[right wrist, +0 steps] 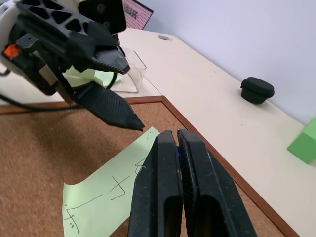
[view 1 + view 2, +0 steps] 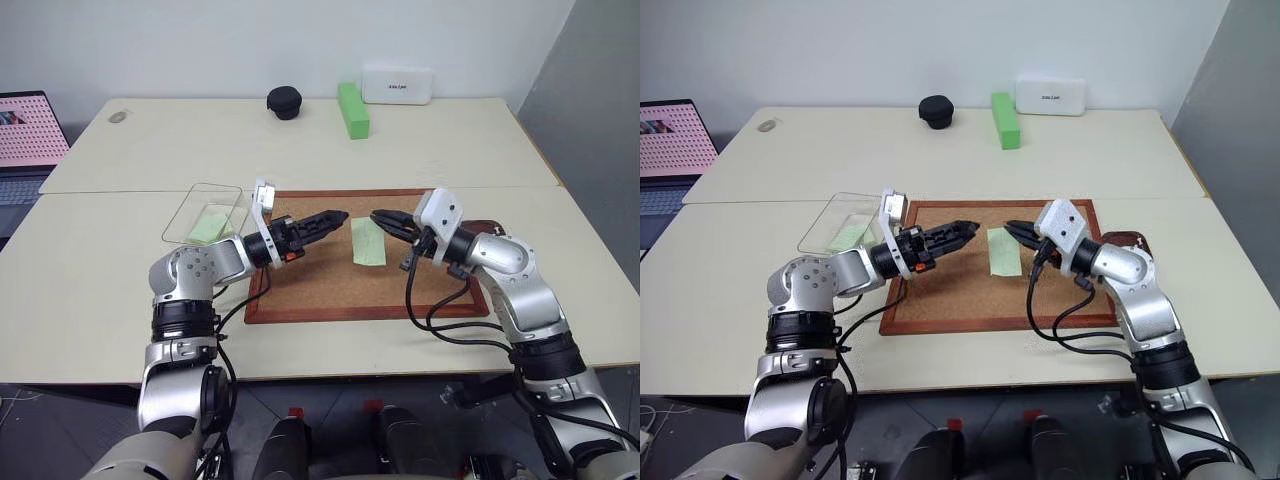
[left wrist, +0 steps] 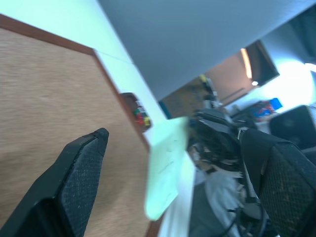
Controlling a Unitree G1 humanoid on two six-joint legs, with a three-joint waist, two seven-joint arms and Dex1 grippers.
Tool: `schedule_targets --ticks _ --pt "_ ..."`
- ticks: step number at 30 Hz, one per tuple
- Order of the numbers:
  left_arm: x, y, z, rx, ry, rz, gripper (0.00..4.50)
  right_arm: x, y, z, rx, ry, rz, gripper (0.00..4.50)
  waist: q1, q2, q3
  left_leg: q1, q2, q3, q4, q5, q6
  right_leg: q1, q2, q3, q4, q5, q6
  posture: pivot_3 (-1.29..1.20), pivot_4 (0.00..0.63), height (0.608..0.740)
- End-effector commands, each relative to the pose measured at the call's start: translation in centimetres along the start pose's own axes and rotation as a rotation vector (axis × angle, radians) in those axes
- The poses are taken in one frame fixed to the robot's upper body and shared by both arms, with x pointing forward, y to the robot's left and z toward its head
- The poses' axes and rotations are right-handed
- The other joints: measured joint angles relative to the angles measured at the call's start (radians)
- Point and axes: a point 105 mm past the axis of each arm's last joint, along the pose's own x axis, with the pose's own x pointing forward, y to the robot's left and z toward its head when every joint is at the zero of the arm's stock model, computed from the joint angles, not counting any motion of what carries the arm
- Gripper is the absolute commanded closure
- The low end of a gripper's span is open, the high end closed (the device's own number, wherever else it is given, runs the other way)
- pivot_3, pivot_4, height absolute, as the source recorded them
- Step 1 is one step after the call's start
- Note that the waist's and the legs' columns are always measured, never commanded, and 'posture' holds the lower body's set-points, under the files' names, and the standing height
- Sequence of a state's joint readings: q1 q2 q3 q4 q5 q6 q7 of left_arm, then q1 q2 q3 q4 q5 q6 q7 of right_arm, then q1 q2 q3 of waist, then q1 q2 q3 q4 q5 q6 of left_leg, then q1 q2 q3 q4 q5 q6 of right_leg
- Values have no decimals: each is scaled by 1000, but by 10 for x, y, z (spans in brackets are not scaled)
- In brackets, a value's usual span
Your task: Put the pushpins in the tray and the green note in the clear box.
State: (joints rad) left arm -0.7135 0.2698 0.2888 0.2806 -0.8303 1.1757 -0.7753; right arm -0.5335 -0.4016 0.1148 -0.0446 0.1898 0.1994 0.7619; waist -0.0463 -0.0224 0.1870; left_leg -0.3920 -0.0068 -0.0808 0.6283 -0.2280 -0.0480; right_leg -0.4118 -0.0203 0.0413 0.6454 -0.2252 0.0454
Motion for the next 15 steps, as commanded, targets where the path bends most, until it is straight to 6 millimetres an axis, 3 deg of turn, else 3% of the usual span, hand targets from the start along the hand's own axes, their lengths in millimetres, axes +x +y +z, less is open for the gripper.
schedule_targets --ticks 1,6,15 --pt "3 -20 3 12 -25 -87 19 -1 -13 28 27 -82 -51 4500 0 0 0 0 0 0 0 0 0 0 0 0 0 0 0 0 150 740" --pt "10 -24 -7 15 -9 -99 19 1 -16 33 90 -102 -75 4500 0 0 0 0 0 0 0 0 0 0 0 0 0 0 0 0 150 740" --pt "23 -16 -12 5 -17 -50 19 6 -13 41 225 -144 -87 4500 0 0 0 0 0 0 0 0 0 0 0 0 0 0 0 0 150 740"
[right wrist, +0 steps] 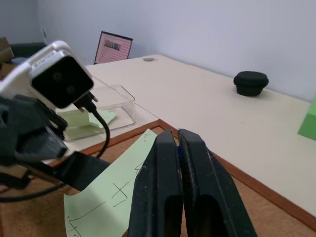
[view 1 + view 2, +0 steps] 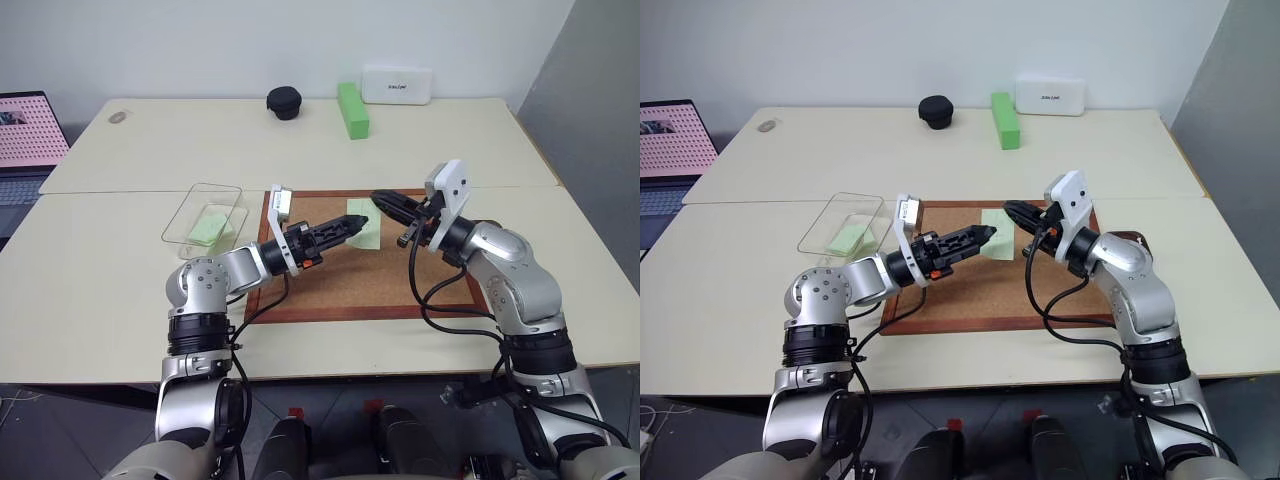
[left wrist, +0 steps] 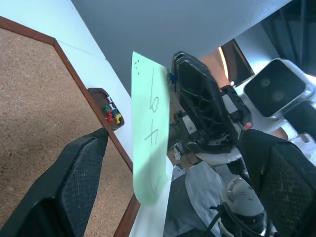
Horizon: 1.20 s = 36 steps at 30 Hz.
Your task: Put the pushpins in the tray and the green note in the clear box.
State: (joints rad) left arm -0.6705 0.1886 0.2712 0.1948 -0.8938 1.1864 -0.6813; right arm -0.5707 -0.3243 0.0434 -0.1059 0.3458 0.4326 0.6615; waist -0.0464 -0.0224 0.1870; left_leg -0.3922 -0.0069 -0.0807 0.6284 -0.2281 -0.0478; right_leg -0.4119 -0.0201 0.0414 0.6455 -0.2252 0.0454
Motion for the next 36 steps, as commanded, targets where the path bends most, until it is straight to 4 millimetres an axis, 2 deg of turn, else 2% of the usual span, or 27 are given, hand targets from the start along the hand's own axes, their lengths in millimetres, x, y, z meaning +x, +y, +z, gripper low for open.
schedule_targets --ticks 1,2,4,22,36 --pt "8 -6 6 28 -26 -17 19 1 3 25 -15 -77 2 4500 0 0 0 0 0 0 0 0 0 0 0 0 0 0 0 0 150 740" --pt "9 -6 6 29 -31 -16 377 1 4 24 -13 -75 2 4500 0 0 0 0 0 0 0 0 0 0 0 0 0 0 0 0 150 740" --pt "10 -6 7 22 -39 -11 633 0 4 23 -10 -70 -1 4500 0 0 0 0 0 0 0 0 0 0 0 0 0 0 0 0 150 740" --pt "5 -2 7 43 -34 26 4396 -1 4 16 -6 -59 -20 4500 -1 0 0 0 0 0 0 0 0 0 0 0 0 0 0 0 150 740" --pt "6 9 8 32 -40 96 4473 -1 5 19 -8 -71 -28 4500 -1 0 0 0 0 0 0 0 0 0 0 0 0 0 0 0 150 740"
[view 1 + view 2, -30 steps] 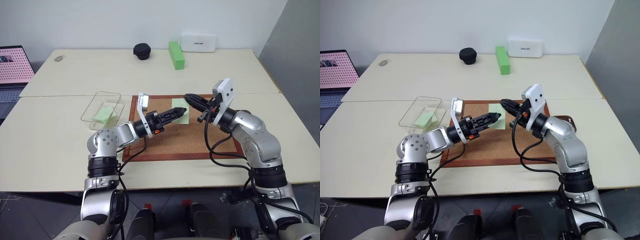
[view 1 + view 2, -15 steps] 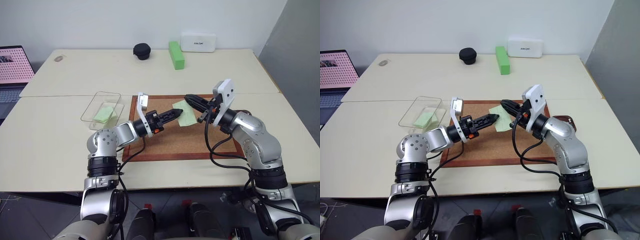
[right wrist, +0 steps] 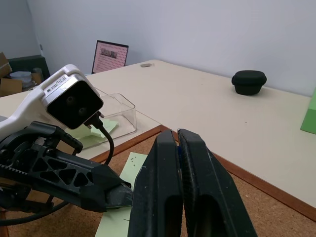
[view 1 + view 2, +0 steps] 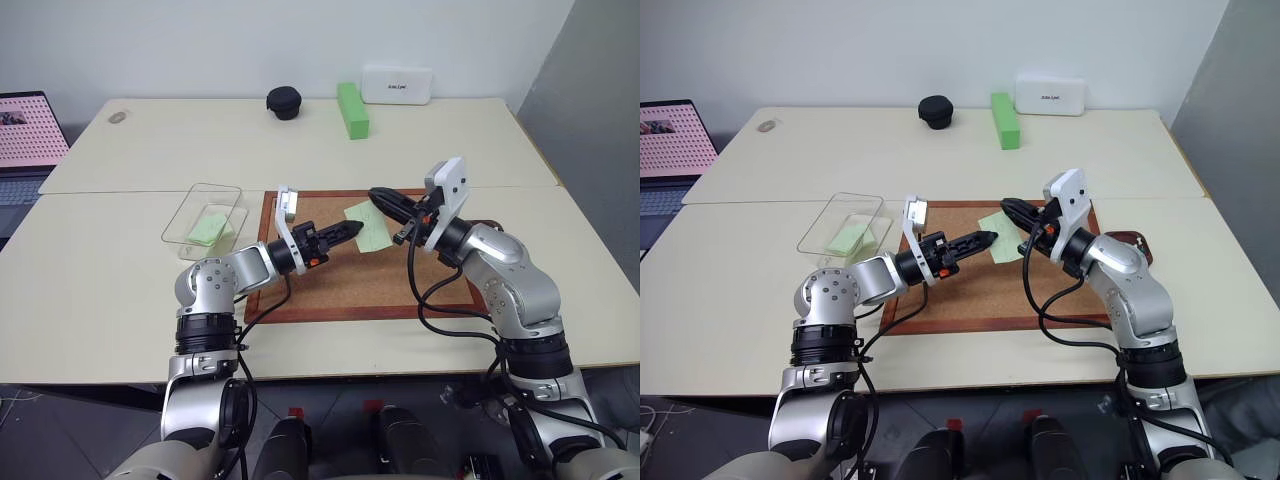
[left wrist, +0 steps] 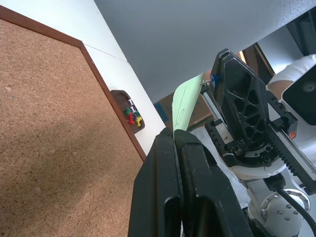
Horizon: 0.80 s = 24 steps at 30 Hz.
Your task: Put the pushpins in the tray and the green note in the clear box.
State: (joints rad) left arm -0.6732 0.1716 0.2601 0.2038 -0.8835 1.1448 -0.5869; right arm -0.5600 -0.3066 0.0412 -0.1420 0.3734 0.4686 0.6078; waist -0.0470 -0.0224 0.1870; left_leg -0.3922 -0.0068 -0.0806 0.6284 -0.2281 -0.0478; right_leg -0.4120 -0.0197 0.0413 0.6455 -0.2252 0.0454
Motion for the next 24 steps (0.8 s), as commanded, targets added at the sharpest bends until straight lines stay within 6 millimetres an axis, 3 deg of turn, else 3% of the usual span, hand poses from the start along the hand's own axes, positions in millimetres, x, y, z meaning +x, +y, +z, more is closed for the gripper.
schedule_targets --ticks 1,10,13,18,24 --pt "1 0 7 13 -24 13 4473 -2 3 17 -44 -58 1 4500 0 0 0 0 0 0 0 0 0 0 0 0 0 0 0 0 150 740" --pt "1 8 11 15 -60 69 4473 -4 0 21 -42 -73 -23 4500 0 0 0 0 0 0 0 0 0 0 0 0 0 0 0 0 150 740" --pt "1 2 9 77 -33 56 4473 -11 -13 18 -50 -52 -102 4500 0 0 0 0 0 0 0 0 0 0 0 0 0 0 0 0 150 740" --pt "6 -20 0 416 68 28 4473 -41 -61 0 -77 31 -395 4500 8 0 0 -1 0 0 0 0 0 0 0 0 0 0 0 0 150 740" --pt "19 -36 -36 942 288 -68 4473 -92 -113 -21 -74 149 -748 4500 15 0 0 -2 0 2 0 0 0 -2 0 2 0 0 -1 0 150 740"
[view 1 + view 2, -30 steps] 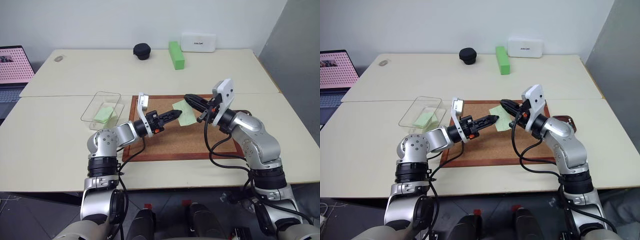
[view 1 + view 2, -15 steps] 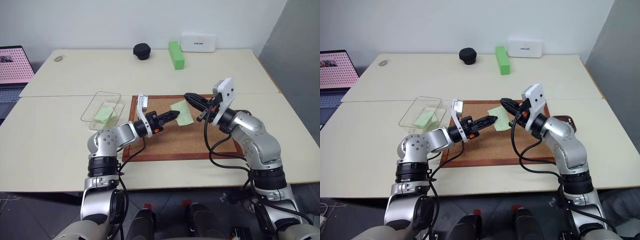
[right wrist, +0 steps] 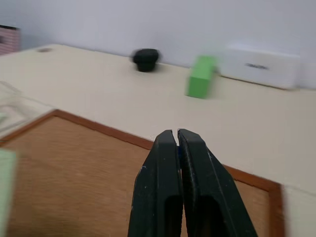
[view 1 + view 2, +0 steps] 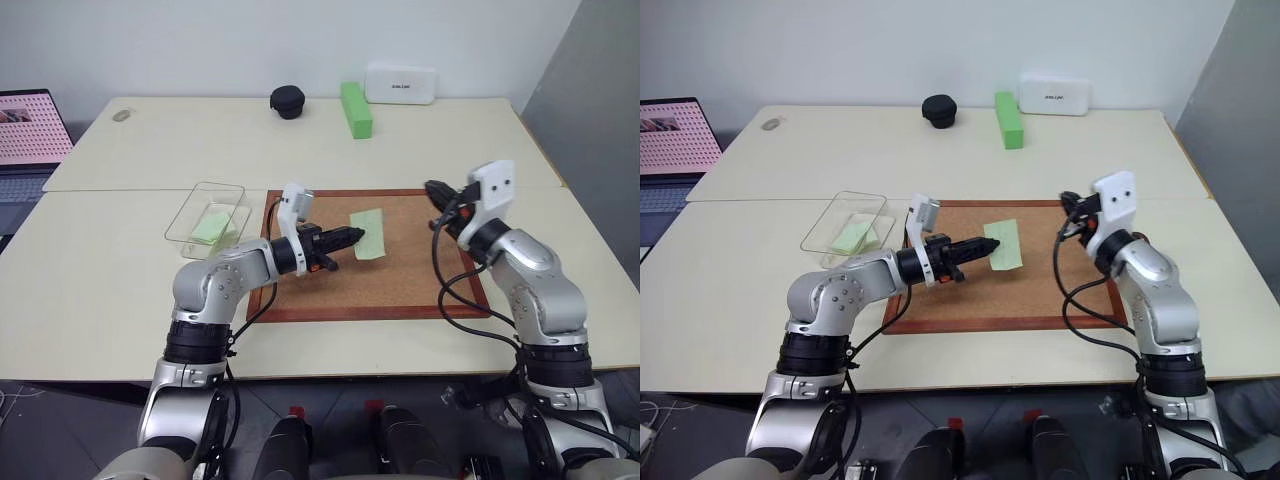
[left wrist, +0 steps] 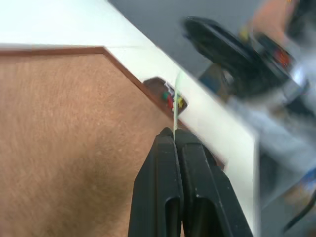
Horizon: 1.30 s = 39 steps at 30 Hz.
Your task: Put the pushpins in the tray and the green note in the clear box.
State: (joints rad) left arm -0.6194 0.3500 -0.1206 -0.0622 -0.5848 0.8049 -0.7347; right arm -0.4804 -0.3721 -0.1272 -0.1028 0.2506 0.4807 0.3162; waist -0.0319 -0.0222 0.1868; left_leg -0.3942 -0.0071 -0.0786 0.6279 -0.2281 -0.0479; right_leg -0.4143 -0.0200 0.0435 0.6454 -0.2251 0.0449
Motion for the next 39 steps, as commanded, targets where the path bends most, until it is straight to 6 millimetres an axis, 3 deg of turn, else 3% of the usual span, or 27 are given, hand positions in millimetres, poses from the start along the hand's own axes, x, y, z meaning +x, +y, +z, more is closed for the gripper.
schedule_targets --ticks 1,7,16,26,37,39 --pt "15 -28 -8 366 73 -114 4473 -13 -48 -10 -1 54 -240 4500 1 0 0 0 0 0 0 0 0 0 0 0 0 0 0 0 150 740" --pt "34 -31 -16 486 86 -165 4473 -19 -68 -39 104 171 -298 4500 -1 0 0 0 0 1 0 0 0 0 0 1 0 0 0 0 150 740" --pt "54 -31 -3 532 37 -171 4473 -9 -82 -49 169 218 -317 4500 -3 0 0 -1 0 1 1 0 1 -1 1 1 0 0 1 0 150 740" --pt "52 -31 -6 534 42 -171 4500 -8 -87 -55 205 228 -334 2522 -3 0 0 -1 0 1 1 0 1 -1 1 1 0 0 1 0 150 740" --pt "54 -32 -4 530 35 -173 4500 -10 -92 -54 147 230 -348 54 -3 0 0 -1 0 1 1 0 1 -1 1 1 0 0 1 0 150 740" --pt "54 -32 -3 530 34 -173 4500 -11 -92 -54 137 230 -351 54 -3 0 0 -1 0 1 1 0 1 -1 1 1 0 0 1 0 150 740"
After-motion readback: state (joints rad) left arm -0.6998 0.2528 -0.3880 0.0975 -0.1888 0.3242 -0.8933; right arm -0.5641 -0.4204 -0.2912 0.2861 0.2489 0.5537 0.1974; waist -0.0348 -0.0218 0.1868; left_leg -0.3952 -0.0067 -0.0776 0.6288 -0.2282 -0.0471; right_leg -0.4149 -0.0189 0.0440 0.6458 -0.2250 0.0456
